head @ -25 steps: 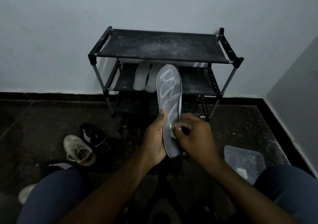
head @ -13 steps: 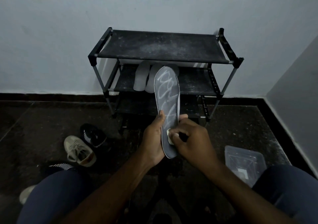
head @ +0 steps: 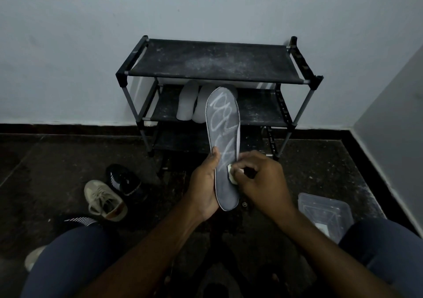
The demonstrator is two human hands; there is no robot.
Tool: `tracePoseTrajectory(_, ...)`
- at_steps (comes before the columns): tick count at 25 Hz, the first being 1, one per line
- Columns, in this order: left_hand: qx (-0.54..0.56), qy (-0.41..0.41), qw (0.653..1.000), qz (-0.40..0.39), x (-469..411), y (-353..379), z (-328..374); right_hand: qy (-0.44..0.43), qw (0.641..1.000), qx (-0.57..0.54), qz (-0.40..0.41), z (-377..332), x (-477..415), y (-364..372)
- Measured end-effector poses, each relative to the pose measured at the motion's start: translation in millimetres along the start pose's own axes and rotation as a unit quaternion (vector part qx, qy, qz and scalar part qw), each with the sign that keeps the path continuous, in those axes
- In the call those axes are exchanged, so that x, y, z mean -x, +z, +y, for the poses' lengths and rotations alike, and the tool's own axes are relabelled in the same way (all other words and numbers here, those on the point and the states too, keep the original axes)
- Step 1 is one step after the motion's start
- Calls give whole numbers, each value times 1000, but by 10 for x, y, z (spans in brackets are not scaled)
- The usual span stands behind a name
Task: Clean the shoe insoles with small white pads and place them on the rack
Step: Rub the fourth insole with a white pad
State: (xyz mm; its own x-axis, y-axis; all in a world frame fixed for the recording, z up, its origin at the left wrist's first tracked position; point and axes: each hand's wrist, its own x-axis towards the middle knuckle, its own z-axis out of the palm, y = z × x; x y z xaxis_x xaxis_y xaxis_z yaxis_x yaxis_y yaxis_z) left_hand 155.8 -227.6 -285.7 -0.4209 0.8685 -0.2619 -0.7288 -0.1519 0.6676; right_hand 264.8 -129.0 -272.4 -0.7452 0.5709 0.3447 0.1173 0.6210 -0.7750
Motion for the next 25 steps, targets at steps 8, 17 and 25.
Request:
tracePoseTrajectory(8,-17,-7,1000,-4,-6,-18,5,7,1000,11,9,-9,7,-6)
tracePoseTrajectory(17,-8,-16,1000,-6,-9,-30,-6,-18,999,0,-32,-20,32,43)
tracePoseTrajectory(25,-14,-34,999,-12,-3,-32,-23,-16,998,-10,-56,-125,87,65)
